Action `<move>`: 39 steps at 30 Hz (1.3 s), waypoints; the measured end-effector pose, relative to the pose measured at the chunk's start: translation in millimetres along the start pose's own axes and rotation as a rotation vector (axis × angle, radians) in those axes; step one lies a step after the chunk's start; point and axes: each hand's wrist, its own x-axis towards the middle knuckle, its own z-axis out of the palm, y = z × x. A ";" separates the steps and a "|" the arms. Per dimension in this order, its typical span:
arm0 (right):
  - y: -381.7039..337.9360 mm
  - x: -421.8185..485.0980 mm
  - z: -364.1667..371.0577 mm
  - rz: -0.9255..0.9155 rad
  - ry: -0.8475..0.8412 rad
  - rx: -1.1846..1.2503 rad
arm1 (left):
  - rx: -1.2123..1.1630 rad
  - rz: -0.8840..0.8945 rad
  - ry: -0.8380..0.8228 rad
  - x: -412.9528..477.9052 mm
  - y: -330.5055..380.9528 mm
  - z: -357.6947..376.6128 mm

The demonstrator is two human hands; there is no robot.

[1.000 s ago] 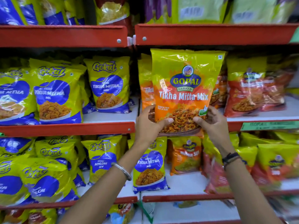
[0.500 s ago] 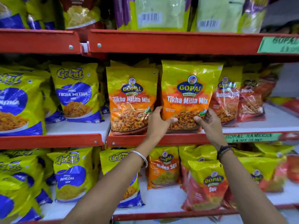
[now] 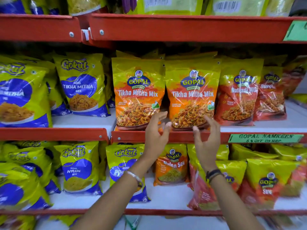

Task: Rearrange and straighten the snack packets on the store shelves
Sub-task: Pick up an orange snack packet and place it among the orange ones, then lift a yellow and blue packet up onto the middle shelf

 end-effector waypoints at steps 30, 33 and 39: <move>69.1 -241.9 121.5 0.696 -0.784 0.035 | 0.039 -0.795 -0.127 -156.2 -217.8 -174.7; 41.8 -247.4 115.5 0.653 -0.739 0.068 | -0.039 -0.730 -0.099 -166.2 -205.8 -197.5; -37.1 -238.6 111.4 0.450 -0.648 0.079 | -0.119 -0.588 -0.074 -154.8 -170.0 -249.0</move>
